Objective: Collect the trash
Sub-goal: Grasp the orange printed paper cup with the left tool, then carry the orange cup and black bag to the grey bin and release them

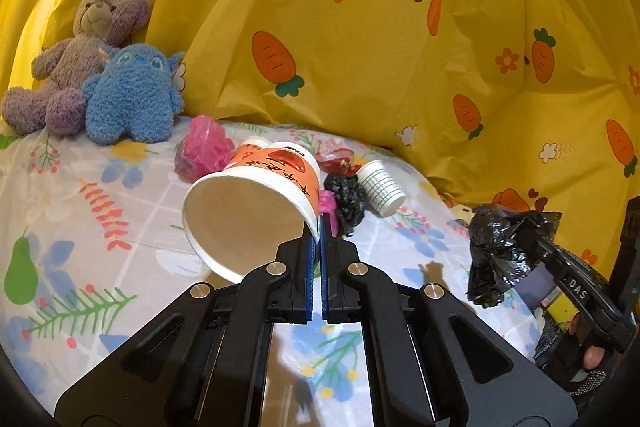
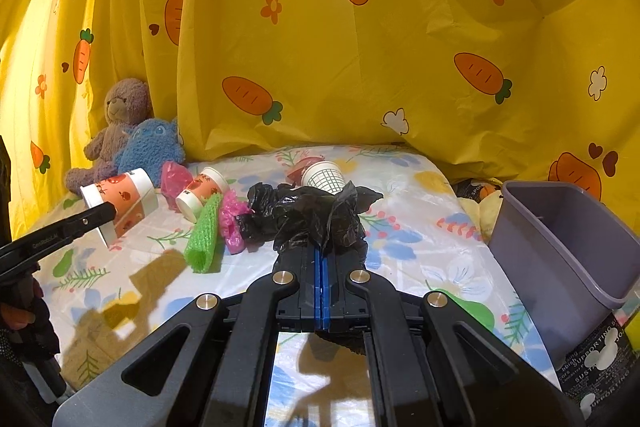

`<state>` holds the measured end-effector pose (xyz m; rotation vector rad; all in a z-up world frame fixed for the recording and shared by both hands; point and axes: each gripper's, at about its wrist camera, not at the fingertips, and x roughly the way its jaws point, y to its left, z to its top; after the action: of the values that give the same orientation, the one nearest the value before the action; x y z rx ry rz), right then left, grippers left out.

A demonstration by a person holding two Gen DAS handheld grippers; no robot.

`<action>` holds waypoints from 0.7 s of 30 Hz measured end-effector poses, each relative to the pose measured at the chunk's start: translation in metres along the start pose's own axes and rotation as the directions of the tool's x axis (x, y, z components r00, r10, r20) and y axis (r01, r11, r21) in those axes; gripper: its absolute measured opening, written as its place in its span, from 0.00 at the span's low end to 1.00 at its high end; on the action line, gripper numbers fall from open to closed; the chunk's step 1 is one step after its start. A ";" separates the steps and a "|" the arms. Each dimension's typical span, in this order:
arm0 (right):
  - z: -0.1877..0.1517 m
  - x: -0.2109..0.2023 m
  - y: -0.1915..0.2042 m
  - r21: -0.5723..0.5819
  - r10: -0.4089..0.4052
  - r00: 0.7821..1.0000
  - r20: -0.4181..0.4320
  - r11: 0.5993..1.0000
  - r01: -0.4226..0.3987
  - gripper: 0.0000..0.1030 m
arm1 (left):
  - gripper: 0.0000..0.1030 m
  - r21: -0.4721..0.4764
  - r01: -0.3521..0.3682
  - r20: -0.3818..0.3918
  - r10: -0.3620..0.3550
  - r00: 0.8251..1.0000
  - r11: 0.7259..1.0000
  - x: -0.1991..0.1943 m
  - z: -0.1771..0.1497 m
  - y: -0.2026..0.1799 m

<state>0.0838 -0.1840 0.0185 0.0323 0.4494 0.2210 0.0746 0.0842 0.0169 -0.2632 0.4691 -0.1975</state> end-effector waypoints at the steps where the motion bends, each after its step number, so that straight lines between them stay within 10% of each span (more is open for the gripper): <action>1: 0.001 -0.003 -0.001 0.001 -0.001 1.000 0.005 1.000 0.001 0.02 | 0.02 0.011 0.010 0.007 -0.010 1.000 1.000 -0.003 0.002 -0.006; 12: 0.012 -0.027 -0.022 -0.017 -0.088 0.995 0.049 0.996 0.089 0.02 | 0.02 0.123 0.198 -0.014 -0.198 0.980 0.972 -0.001 0.010 -0.095; 21: 0.033 -0.042 -0.083 0.034 -0.277 0.958 0.078 0.961 0.275 0.02 | 0.02 0.203 0.390 -0.110 -0.375 0.920 0.898 0.043 0.021 -0.187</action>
<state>0.0780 -0.2740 0.0598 0.0007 0.3699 -0.0603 0.0979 -0.0992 0.0721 -0.1273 0.4548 -0.6439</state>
